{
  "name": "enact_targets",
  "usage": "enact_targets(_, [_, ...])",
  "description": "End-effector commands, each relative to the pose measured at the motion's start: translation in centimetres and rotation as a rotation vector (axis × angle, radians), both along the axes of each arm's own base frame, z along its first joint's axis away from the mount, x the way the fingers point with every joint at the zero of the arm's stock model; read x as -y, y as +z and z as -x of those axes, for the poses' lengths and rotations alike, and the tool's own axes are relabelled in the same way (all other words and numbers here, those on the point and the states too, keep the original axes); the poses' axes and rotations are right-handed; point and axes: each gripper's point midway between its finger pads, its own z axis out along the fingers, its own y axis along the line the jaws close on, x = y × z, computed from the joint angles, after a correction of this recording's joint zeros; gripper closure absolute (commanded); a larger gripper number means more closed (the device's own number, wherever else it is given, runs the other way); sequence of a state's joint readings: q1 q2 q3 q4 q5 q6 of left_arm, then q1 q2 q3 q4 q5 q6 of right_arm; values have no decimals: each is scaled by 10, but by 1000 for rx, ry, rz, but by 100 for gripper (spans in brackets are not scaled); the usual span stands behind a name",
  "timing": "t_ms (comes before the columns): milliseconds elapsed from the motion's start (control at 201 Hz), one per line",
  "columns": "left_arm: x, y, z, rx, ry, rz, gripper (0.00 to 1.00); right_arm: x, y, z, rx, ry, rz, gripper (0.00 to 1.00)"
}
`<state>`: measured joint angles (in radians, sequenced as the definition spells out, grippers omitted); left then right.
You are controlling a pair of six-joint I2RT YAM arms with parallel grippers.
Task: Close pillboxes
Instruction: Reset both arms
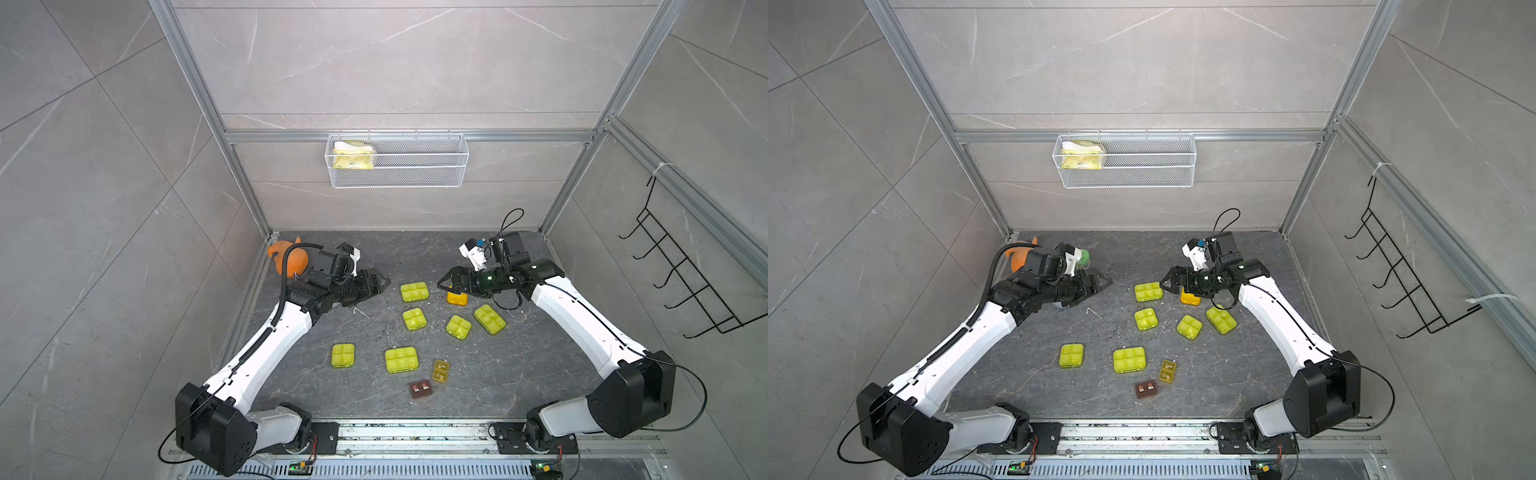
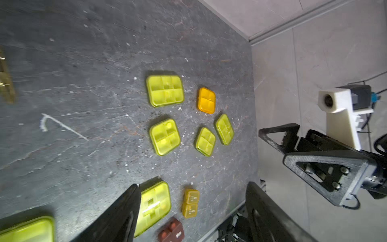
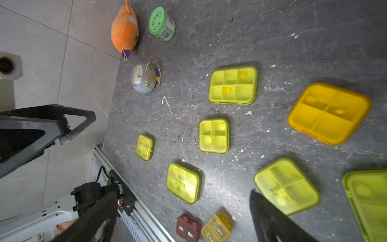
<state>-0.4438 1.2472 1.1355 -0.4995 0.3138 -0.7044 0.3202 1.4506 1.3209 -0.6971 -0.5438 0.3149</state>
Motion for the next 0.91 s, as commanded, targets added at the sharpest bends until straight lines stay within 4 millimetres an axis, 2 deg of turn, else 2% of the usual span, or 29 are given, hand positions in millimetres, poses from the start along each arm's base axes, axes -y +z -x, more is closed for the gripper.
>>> enact_targets(0, [-24,-2,0,57,52,-109,19,8,25,-9,186,-19,19,0])
enact_targets(110, [-42,3,-5,135,106,-187,19,15,42,-12,357,-45,12,0])
enact_targets(234, [-56,13,-10,283,133,-246,18,25,45,-9,435,-61,53,0])
enact_targets(254, [-58,15,-11,312,136,-256,15,25,45,-8,438,-57,62,0])
enact_targets(279, [-62,16,-12,345,148,-269,1,27,44,-7,440,-55,73,0])
enact_targets(348, [-72,17,-14,434,178,-311,0,28,43,-6,448,-41,98,0])
enact_targets(453, [-91,11,-15,508,245,-375,0,28,44,-4,466,-30,95,0])
enact_targets(612, [-103,-5,-15,498,283,-441,0,36,45,0,551,-51,116,0])
enact_targets(796, [-124,-23,-14,436,369,-530,1,53,25,12,674,-49,212,0])
enact_targets(901, [-135,-36,-12,406,405,-577,2,69,1,11,656,-95,298,0])
